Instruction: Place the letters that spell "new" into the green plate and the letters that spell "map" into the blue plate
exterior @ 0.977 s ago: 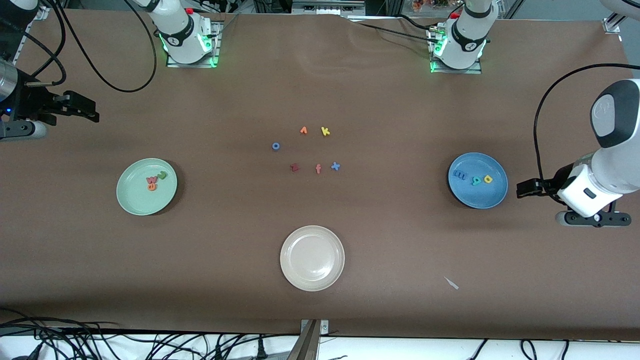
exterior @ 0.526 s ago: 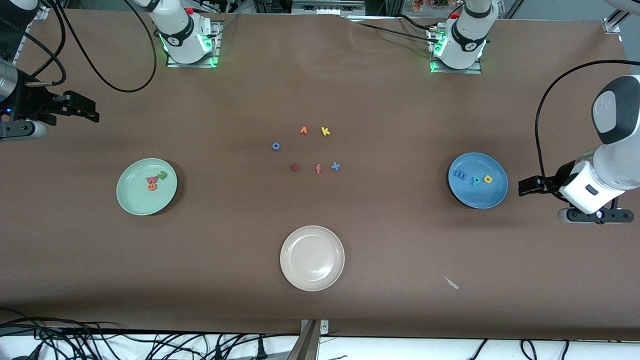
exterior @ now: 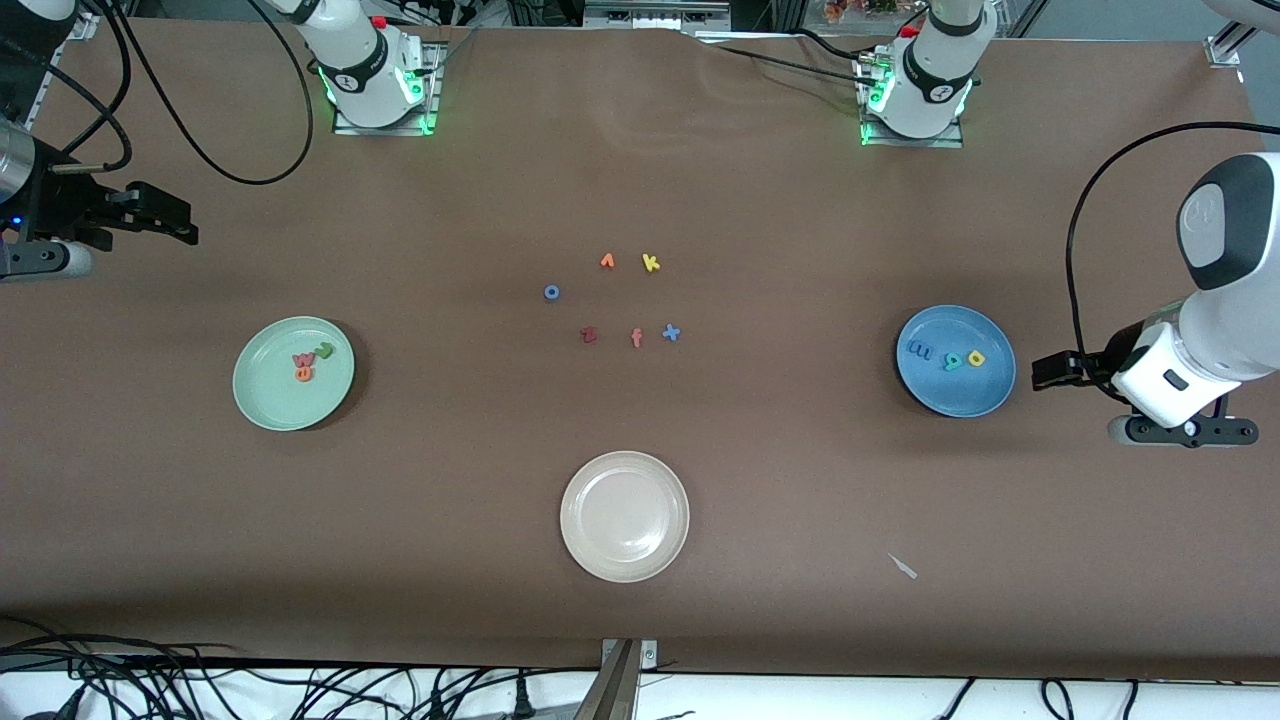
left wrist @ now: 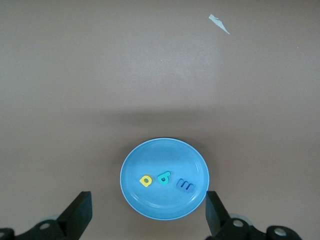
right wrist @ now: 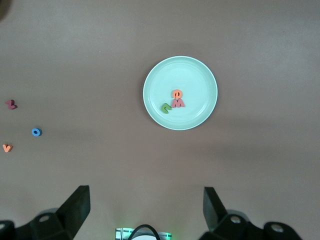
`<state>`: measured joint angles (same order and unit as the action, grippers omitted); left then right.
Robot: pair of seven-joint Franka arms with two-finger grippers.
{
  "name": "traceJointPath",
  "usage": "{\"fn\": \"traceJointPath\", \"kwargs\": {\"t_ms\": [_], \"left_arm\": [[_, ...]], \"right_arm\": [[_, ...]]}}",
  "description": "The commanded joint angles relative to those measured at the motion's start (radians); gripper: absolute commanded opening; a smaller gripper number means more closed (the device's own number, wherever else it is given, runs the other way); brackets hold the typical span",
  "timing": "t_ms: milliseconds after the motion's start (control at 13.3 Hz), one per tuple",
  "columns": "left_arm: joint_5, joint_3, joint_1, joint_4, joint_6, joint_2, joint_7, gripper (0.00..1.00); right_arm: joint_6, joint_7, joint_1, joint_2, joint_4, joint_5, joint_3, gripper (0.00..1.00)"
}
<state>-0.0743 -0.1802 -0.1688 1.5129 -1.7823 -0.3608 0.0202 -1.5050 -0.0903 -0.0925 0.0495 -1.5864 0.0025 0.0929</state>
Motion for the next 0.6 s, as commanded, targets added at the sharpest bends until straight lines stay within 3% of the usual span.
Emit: {"fn": "traceJointPath", "kwargs": {"t_ms": [0,526], "left_arm": [[0.028,0.010,0.005,0.036,-0.012,0.029,-0.020,1.00],[0.028,0.010,0.003,0.039,-0.012,0.020,-0.028,1.00]], "right_arm": [[0.020,0.007,0.011,0.012,0.028,-0.013,-0.010,1.00],[0.022,0.007,0.011,0.012,0.028,-0.013,-0.010,1.00]]}}
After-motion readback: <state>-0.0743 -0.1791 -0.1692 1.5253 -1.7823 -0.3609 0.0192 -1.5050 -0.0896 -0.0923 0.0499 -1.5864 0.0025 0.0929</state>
